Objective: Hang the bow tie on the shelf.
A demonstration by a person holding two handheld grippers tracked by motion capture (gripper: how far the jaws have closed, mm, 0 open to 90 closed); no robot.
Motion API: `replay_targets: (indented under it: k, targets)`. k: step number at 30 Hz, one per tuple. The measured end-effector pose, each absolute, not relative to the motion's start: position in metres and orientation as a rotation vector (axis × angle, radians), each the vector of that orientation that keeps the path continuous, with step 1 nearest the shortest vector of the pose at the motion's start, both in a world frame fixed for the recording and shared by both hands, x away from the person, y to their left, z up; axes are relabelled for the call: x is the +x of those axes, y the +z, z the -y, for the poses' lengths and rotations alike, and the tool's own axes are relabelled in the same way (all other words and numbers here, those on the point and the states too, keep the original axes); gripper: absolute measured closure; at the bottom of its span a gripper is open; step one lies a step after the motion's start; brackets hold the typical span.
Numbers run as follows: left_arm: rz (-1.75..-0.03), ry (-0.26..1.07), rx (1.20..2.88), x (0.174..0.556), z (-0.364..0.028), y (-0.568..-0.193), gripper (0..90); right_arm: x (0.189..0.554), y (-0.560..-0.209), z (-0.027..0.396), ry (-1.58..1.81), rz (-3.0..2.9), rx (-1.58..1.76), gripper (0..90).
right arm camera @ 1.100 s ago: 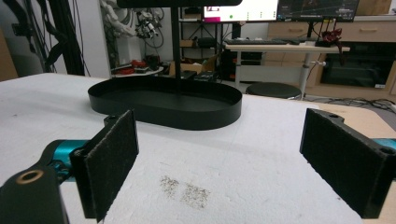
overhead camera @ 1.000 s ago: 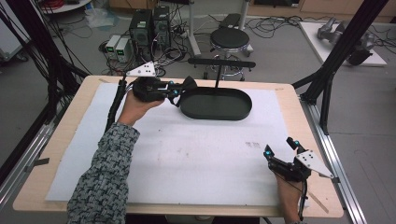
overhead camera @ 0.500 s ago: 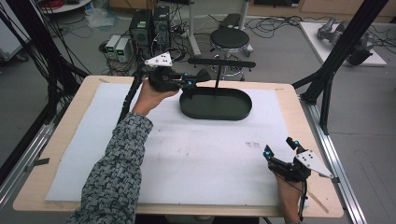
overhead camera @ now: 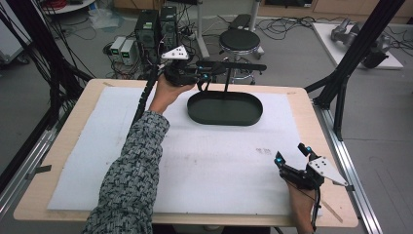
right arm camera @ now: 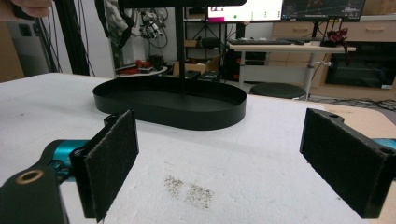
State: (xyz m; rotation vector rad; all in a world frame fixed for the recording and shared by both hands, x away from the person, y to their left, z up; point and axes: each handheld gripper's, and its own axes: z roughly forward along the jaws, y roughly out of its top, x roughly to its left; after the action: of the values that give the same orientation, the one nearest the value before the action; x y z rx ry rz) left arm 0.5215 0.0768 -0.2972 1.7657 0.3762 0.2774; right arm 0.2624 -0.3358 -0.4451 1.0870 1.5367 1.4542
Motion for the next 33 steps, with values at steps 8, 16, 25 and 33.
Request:
replay_targets:
  k: [8, 16, 25, 33]
  targets:
    - [-0.428, 0.312, 1.741, 0.532, -0.081, -0.298, 75.4, 0.262, -0.445, 0.336, 1.455, -1.538, 1.086, 10.6]
    - [-0.498, 0.35, 1.734, 0.54, -0.09, -0.297, 75.4, 0.263, -0.445, 0.336, 1.457, -1.538, 1.086, 10.6]
    - [-0.555, 0.381, 1.777, 0.543, -0.101, -0.304, 75.2, 0.263, -0.445, 0.336, 1.459, -1.537, 1.085, 10.6]
    - [-0.577, 0.377, 1.768, 0.543, -0.115, -0.315, 74.5, 0.263, -0.445, 0.336, 1.455, -1.535, 1.088, 10.6]
